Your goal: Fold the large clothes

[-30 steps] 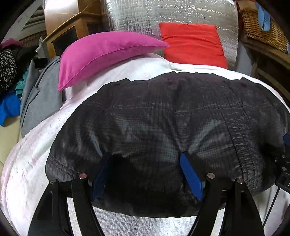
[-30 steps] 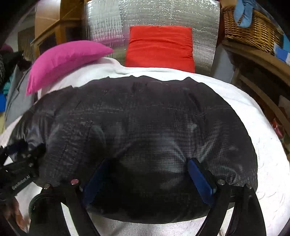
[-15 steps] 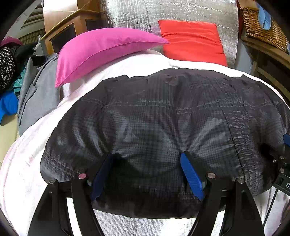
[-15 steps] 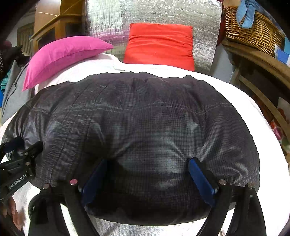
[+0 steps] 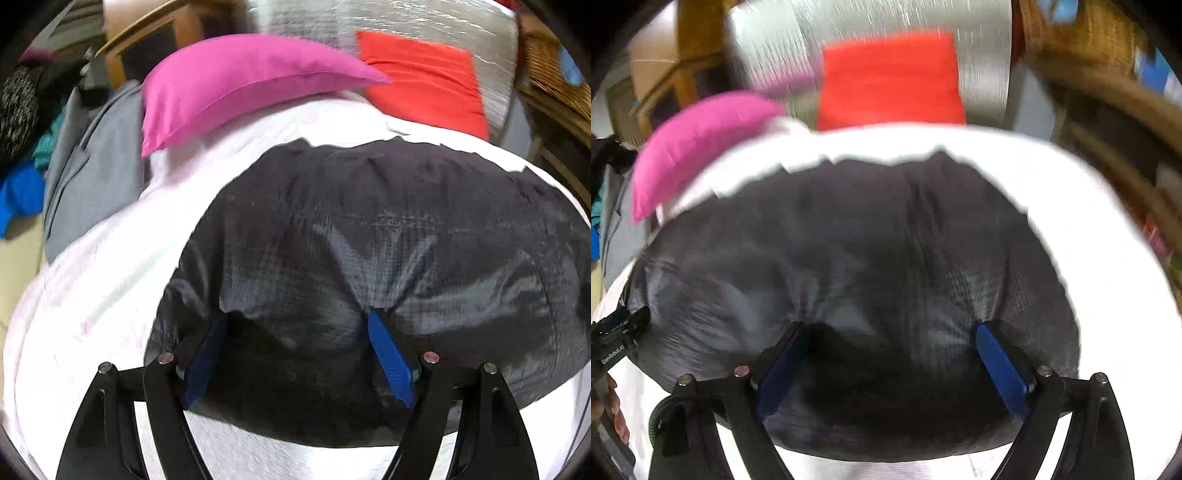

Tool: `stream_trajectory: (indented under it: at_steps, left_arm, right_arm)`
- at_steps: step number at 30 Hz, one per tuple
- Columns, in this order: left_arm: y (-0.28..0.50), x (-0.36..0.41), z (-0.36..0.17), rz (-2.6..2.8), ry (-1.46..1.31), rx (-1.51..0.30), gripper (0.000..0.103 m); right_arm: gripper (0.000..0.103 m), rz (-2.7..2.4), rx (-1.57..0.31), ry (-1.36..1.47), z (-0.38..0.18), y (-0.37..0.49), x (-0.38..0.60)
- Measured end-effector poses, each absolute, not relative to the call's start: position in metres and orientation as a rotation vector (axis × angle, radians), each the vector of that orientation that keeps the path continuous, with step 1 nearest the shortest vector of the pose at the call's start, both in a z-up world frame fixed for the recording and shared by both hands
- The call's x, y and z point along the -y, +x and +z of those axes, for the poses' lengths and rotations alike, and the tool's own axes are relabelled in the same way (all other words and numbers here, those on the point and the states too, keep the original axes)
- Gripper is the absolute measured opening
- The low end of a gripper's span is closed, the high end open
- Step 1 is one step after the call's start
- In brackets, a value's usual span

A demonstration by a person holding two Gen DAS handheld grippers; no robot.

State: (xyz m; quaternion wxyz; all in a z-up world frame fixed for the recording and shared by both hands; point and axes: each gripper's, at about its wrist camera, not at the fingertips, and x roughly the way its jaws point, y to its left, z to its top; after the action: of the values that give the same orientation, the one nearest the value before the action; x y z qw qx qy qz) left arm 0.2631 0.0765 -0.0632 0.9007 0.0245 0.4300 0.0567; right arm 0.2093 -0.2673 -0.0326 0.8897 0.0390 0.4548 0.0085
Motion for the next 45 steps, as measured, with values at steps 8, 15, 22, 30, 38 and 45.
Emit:
stream_trajectory:
  at_steps: [8,15,22,30,38,45]
  left_arm:
    - [0.301,-0.139,-0.034,0.109,-0.082,-0.832,0.080]
    - [0.361,-0.152,-0.059,-0.020,-0.166,-0.965,0.080]
    - [0.363,-0.148,-0.057,-0.029,-0.189,-0.940,0.018]
    - [0.363,-0.146,-0.059,0.000,-0.156,-0.942,0.033]
    - [0.396,-0.129,-0.030,-0.077,-0.058,-0.859,0.075]
    - [0.451,-0.111,-0.073,-0.081,-0.037,-1.052,0.047]
  right_arm:
    - [0.093,-0.027,-0.845,0.252,0.008,0.238,0.351]
    - [0.067,0.019,-0.976,0.308,-0.023,0.302,0.388]
    - [0.009,0.065,-0.942,0.182,-0.001,0.300,0.367]
    - [0.017,0.008,-1.007,0.241,-0.030,0.304,0.373]
    - [0.083,0.090,-0.941,0.345,-0.014,0.340,0.391]
    - [0.038,0.121,-1.059,0.266,-0.039,0.382,0.375]
